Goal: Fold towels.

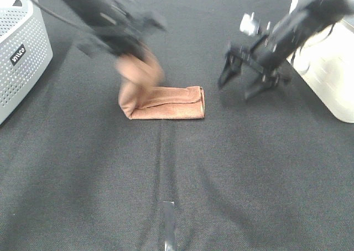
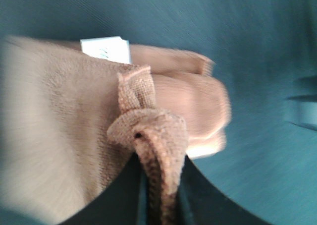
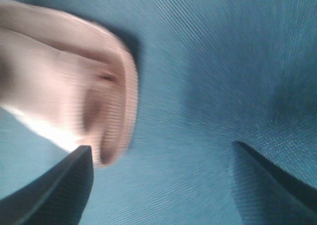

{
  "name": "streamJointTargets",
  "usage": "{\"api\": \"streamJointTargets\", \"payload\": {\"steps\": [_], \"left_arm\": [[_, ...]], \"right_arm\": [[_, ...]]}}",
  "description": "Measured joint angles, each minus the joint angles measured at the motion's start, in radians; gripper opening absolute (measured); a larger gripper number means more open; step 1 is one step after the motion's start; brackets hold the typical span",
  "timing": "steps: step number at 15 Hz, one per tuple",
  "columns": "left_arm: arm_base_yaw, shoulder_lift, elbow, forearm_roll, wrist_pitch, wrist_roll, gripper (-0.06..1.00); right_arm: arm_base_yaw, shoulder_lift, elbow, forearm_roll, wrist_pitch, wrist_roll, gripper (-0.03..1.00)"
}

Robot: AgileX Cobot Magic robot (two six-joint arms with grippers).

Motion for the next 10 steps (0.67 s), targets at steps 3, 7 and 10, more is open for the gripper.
{"api": "streamJointTargets", "payload": {"steps": [3,7,10], "left_arm": [[-0.045,0.092,-0.056,-0.095,-0.046,-0.064,0.17],[-0.062,0.111,-0.066,-0.184,-0.107,-0.069,0.71],[-0.049,0.111,-0.121,-0.279,-0.132,-0.012,0.81]], "right_arm": [[0.000,-0.047,-0.002,-0.048,0.019,0.041,0.74],[0.000,-0.064,-0.002,-0.100,0.045,0.078,0.74],[0.000,-0.064,-0.002,-0.088,0.067,0.070,0.74]]}}
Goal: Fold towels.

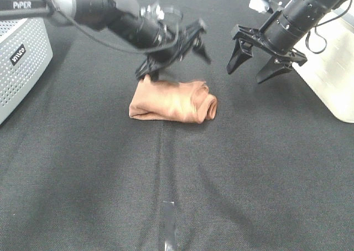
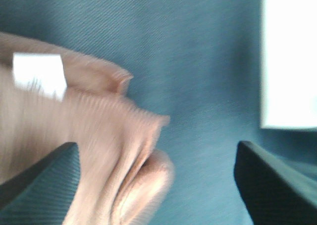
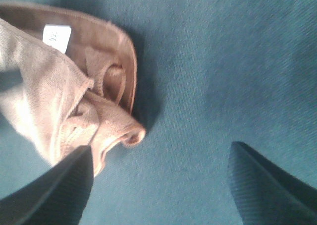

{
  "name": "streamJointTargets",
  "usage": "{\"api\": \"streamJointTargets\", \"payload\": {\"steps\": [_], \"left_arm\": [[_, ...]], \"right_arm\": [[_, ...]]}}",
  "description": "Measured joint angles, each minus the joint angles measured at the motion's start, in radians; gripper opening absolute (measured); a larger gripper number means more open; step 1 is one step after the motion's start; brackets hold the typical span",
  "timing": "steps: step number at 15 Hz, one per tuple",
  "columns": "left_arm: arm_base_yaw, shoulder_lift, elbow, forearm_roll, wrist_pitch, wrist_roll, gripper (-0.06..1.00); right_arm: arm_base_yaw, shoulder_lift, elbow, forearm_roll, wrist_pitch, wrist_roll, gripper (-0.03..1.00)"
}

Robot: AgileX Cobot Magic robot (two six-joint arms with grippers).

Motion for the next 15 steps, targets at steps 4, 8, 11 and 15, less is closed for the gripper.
{"api": "streamJointTargets", "payload": {"steps": [4,8,11,15], "left_arm": [[0.104,-0.001,-0.144,0.003,0.024,0.141,0.81],[0.199,-0.001,-0.155,0.007,0.049,0.147,0.81],[0.221,-0.001,-0.155,0.009,0.082,0.148,0.81],[0.221,-0.001,-0.155,0.009,0.142,0.150,0.81]], "right_arm": [[0.016,0.000,0.000,0.234,0.083,-0.162,0.74],[0.155,0.014,-0.001,0.402,0.106,-0.266,0.74],[0.213,0.107,-0.002,0.489,0.073,-0.333,0.74],[0.147,0.198,-0.002,0.497,0.051,-0.348,0.74]]}}
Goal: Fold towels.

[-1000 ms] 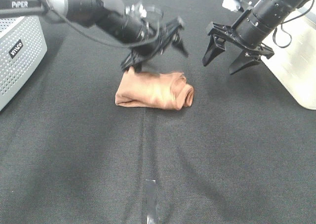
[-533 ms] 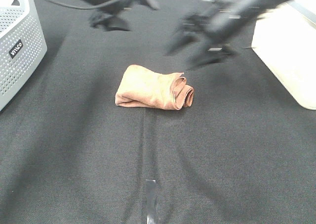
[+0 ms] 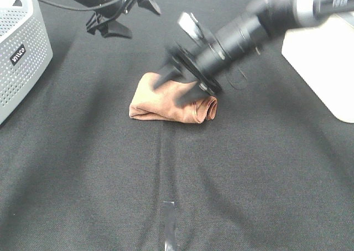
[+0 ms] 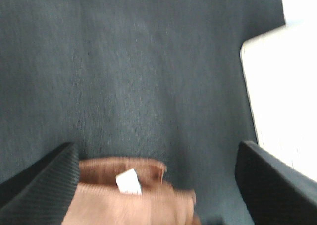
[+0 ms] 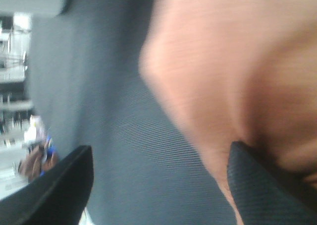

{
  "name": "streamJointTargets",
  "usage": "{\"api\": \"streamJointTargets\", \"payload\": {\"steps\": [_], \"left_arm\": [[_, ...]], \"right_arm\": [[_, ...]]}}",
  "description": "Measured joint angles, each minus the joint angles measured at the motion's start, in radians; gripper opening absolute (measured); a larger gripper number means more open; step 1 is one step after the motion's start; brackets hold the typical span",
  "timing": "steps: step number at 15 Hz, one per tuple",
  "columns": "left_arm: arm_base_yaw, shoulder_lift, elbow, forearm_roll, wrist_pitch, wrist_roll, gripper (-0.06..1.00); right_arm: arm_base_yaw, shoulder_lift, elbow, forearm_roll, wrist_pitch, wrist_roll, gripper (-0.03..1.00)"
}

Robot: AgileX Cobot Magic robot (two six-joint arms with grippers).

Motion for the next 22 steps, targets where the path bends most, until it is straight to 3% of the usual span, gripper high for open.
{"api": "streamJointTargets", "payload": {"steps": [5,8,11,12,14,17,19,22], "left_arm": [[0.000,0.000,0.000,-0.001,0.110,0.006,0.81],[0.000,-0.008,0.000,0.013,0.236,0.091,0.81],[-0.005,-0.091,0.000,0.128,0.331,0.130,0.81],[-0.005,-0.091,0.000,0.128,0.331,0.130,0.81],[-0.006,-0.198,0.000,0.258,0.396,0.090,0.81],[-0.025,-0.310,0.013,0.407,0.417,0.042,0.80],[-0.052,-0.411,0.078,0.472,0.418,0.034,0.80],[-0.063,-0.627,0.347,0.567,0.421,0.034,0.80]], "right_arm": [[-0.130,-0.001,0.000,-0.025,-0.001,0.004,0.74],[-0.147,-0.104,0.000,-0.184,0.017,0.065,0.74],[-0.147,-0.247,0.000,-0.386,0.080,0.171,0.74],[-0.147,-0.247,0.000,-0.386,0.080,0.171,0.74],[-0.147,-0.358,0.002,-0.535,0.124,0.240,0.74],[-0.147,-0.496,0.115,-0.625,0.135,0.292,0.74],[-0.147,-0.603,0.243,-0.643,0.133,0.298,0.74],[-0.147,-0.853,0.454,-0.671,0.132,0.299,0.74]]}}
